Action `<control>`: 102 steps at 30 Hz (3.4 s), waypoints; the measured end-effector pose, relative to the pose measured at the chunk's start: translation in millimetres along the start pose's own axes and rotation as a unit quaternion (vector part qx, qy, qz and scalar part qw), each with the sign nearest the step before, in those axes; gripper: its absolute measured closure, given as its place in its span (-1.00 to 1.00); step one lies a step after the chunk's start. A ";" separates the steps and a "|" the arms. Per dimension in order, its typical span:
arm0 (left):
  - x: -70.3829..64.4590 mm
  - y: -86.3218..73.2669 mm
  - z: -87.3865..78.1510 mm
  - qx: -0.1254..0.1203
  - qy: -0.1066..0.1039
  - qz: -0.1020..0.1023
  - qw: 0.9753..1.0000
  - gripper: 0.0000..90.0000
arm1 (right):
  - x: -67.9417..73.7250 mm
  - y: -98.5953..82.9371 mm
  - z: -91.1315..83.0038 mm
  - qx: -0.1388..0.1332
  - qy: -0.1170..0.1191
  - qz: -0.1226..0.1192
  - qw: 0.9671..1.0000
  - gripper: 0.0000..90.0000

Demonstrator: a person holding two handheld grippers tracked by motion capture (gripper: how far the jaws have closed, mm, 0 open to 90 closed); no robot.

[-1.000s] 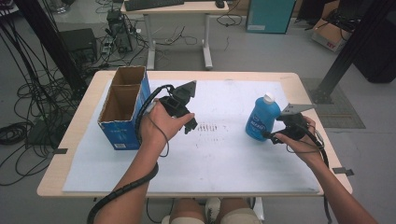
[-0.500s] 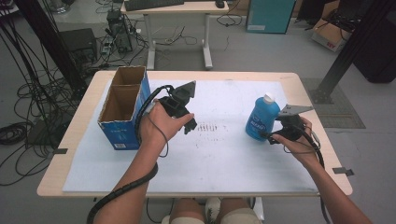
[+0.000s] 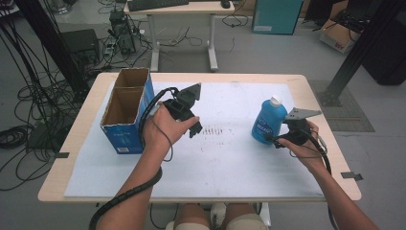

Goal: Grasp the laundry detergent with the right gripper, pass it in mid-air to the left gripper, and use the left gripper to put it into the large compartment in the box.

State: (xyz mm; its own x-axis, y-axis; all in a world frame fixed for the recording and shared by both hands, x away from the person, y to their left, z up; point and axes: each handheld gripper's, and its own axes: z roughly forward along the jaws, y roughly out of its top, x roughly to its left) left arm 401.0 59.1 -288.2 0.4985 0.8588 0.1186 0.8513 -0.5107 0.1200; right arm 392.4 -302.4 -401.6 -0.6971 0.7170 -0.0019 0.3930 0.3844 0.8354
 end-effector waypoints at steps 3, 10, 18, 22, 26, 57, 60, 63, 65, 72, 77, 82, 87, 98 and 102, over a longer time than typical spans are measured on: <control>-0.3 0.1 -0.5 -0.001 0.001 0.001 1.000 -0.86 | -0.2 -0.5 0.3 -0.002 0.002 0.001 1.000 -0.95; -1.5 0.5 -1.9 -0.002 0.002 0.003 1.000 -0.86 | 0.2 -0.7 2.5 -0.012 0.006 0.004 1.000 -0.96; -1.8 0.3 -1.9 -0.004 0.002 0.004 1.000 -0.86 | -0.9 -0.7 3.3 -0.020 0.006 -0.003 1.000 -0.96; -1.8 0.1 -1.9 -0.004 0.002 0.004 1.000 -0.86 | -0.9 -0.6 3.1 -0.022 0.007 -0.005 1.000 -0.96; -2.2 -0.3 -1.7 -0.005 0.001 0.002 1.000 -0.86 | -0.6 -0.8 3.2 -0.023 0.007 -0.007 1.000 -0.96; -3.3 0.0 -3.3 -0.007 0.001 0.006 1.000 -0.86 | -1.3 -2.9 3.6 -0.034 0.007 -0.009 0.999 -0.96; -3.3 -0.1 -2.9 -0.007 0.001 0.005 1.000 -0.86 | -1.6 -2.8 3.9 -0.035 0.007 -0.010 0.999 -0.96; -3.4 -0.1 -2.9 -0.008 0.000 0.004 1.000 -0.87 | -1.7 -2.8 4.1 -0.035 0.007 -0.010 0.999 -0.96; -3.3 0.0 -3.3 -0.008 0.000 0.006 1.000 -0.86 | -1.6 -2.7 4.5 -0.036 0.006 -0.009 0.999 -0.96; -3.3 -0.1 -4.8 -0.009 0.001 0.005 1.000 -0.86 | -1.9 -2.7 5.3 -0.039 0.004 -0.011 0.999 -0.96; -3.3 -0.1 -5.4 -0.009 0.001 0.005 1.000 -0.86 | -1.8 -2.6 6.0 -0.039 0.004 -0.012 0.999 -0.96; -3.1 -0.4 -4.9 -0.009 0.000 0.004 1.000 -0.86 | -2.1 -2.5 6.1 -0.042 0.003 -0.011 0.999 -0.96; -3.0 -0.3 -4.8 -0.009 0.000 0.005 1.000 -0.86 | -2.4 -2.6 6.7 -0.040 0.002 -0.012 0.999 -0.96; -3.3 0.4 -5.5 -0.009 0.000 0.006 1.000 -0.86 | -2.8 -2.4 6.9 -0.043 0.001 -0.014 0.999 -0.96; -3.3 0.1 -4.7 -0.009 0.001 0.006 1.000 -0.86 | -2.7 -2.3 6.9 -0.042 0.000 -0.015 0.999 -0.96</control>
State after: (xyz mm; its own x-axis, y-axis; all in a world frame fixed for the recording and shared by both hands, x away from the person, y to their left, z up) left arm 398.6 56.0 -283.9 0.5081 0.8525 0.1226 0.8421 -0.5216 0.1370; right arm 397.6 -301.2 -407.3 -0.7079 0.7058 -0.0269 0.3212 0.3556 0.8777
